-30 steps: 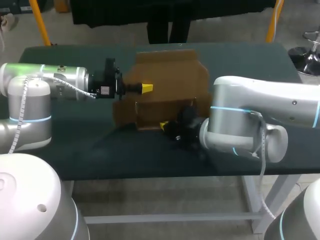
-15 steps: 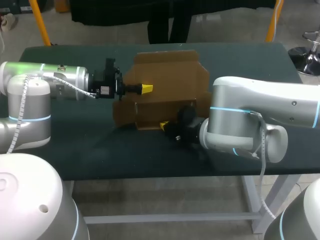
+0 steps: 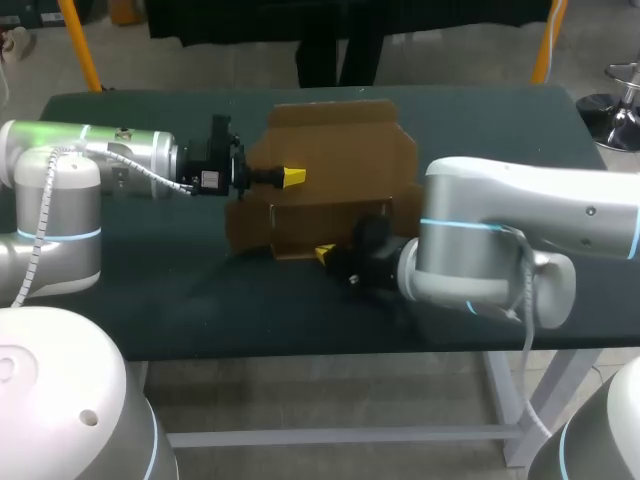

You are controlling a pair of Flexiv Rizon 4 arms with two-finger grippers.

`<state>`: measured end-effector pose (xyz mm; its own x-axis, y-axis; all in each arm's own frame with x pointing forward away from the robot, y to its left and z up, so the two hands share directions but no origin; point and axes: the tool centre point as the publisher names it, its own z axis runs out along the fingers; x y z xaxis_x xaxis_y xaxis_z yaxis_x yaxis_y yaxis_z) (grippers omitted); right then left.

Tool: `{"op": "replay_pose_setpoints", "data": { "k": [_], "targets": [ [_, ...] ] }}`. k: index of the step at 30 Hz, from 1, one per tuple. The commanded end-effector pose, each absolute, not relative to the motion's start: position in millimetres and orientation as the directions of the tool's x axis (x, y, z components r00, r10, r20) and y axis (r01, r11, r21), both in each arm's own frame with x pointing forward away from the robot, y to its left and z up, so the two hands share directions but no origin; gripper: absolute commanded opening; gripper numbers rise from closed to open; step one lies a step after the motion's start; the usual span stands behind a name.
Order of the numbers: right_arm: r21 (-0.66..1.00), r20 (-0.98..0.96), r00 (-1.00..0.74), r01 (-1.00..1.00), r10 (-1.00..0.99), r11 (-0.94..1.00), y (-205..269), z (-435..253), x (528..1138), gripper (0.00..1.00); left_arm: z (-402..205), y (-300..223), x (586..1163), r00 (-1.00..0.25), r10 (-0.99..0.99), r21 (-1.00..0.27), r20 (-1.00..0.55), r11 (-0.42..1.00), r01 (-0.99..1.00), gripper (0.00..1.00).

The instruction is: Assemble the packaging by folding the flat box into shape, placing the metal phone stand inside, and closing the box properly

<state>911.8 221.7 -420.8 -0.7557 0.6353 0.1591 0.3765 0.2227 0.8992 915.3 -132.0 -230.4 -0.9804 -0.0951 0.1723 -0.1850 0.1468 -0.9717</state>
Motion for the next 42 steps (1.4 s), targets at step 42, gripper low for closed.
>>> {"op": "replay_pose_setpoints", "data": {
  "k": [42],
  "targets": [
    [0.923, 0.152, -0.894, 0.28, 0.421, 0.262, 123, -359, 782, 0.34, -233, -132, 916, -0.981, -0.092, -0.972, 0.173, 0.147, -0.186, 0.0]
  ]
}}
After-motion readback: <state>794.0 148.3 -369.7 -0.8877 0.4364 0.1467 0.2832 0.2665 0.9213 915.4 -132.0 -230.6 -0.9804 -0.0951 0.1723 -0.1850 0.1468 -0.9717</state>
